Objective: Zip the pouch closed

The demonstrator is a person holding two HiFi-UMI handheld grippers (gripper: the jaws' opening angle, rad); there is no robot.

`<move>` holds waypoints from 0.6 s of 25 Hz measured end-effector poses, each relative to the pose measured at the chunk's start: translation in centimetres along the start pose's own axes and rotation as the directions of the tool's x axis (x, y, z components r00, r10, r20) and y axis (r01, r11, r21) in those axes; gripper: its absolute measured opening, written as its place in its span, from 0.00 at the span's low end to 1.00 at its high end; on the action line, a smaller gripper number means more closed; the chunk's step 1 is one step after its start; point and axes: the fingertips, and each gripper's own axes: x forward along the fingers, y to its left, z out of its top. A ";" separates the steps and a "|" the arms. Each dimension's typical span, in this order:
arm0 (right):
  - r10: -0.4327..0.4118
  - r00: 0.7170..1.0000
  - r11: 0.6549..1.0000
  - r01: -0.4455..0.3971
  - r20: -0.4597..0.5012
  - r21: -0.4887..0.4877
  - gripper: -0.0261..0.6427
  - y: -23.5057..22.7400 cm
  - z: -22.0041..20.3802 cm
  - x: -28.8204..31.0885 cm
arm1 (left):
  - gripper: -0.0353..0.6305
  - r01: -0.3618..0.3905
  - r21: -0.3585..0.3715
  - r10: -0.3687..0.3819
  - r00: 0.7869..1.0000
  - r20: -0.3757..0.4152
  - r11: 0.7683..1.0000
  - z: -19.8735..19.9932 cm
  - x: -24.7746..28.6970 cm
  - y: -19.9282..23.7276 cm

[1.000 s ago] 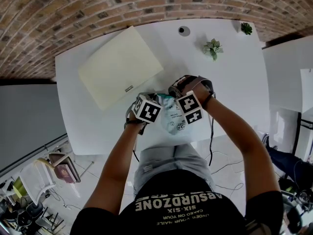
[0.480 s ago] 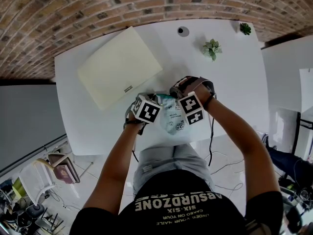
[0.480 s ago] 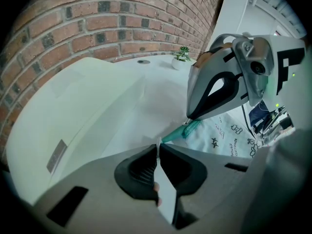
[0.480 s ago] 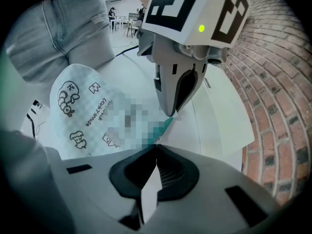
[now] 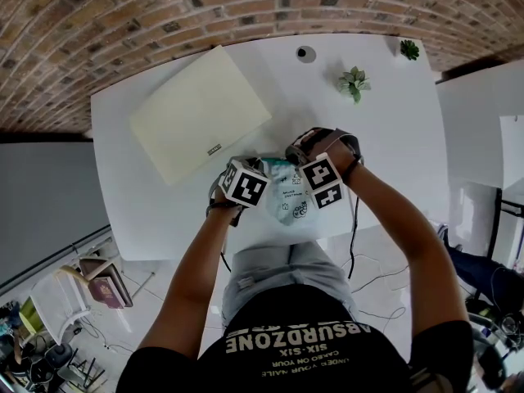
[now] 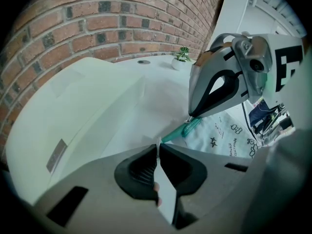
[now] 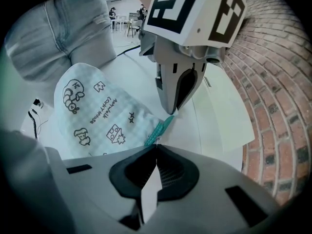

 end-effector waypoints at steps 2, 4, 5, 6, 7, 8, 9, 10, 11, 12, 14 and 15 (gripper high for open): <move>0.000 1.000 1.000 0.000 -0.004 0.000 0.04 0.0 0.0 0.1 | 0.09 -0.001 0.000 0.001 1.000 0.001 1.000 0.0 0.0 0.0; 0.001 1.000 1.000 -0.001 -0.002 0.003 0.04 0.0 -0.1 0.0 | 0.09 -0.002 0.002 0.002 1.000 0.000 1.000 0.0 0.1 0.0; 0.001 1.000 1.000 -0.001 -0.002 0.003 0.04 0.1 -0.1 0.0 | 0.09 -0.002 0.003 0.002 1.000 0.000 1.000 0.0 0.1 0.1; 0.003 1.000 1.000 -0.003 -0.001 0.002 0.04 0.1 -0.1 -0.1 | 0.09 -0.002 0.004 0.002 1.000 0.000 1.000 0.0 0.1 0.1; 0.004 1.000 1.000 -0.004 0.000 0.002 0.04 0.2 -0.1 -0.1 | 0.09 -0.003 0.005 0.003 1.000 0.000 1.000 0.0 0.1 0.1; 0.004 1.000 1.000 -0.004 0.002 0.004 0.04 0.2 -0.1 -0.2 | 0.09 -0.004 0.006 0.004 1.000 0.000 1.000 0.0 0.0 0.1; 0.004 1.000 1.000 -0.004 0.004 0.007 0.04 0.2 -0.1 -0.3 | 0.09 -0.006 0.008 0.006 1.000 0.001 1.000 0.0 0.0 0.0; 0.004 1.000 1.000 -0.004 0.004 0.008 0.04 0.2 -0.1 -0.3 | 0.09 -0.007 0.009 0.007 1.000 0.002 1.000 0.0 0.0 0.0; 0.004 1.000 1.000 -0.004 0.003 0.008 0.04 0.3 -0.1 -0.3 | 0.09 -0.008 0.010 0.008 1.000 0.002 1.000 0.0 0.0 0.0; 0.005 1.000 1.000 -0.005 0.000 0.007 0.04 0.3 -0.1 -0.3 | 0.09 -0.008 0.010 0.008 1.000 0.003 1.000 0.1 0.0 0.0; 0.007 1.000 1.000 -0.007 -0.004 0.006 0.04 0.3 -0.3 -0.4 | 0.09 -0.006 0.007 0.006 1.000 0.003 1.000 0.1 0.0 0.0; 0.007 1.000 1.000 -0.007 -0.005 0.006 0.04 0.4 -0.4 -0.4 | 0.09 -0.005 0.006 0.005 1.000 0.003 1.000 0.1 0.1 0.0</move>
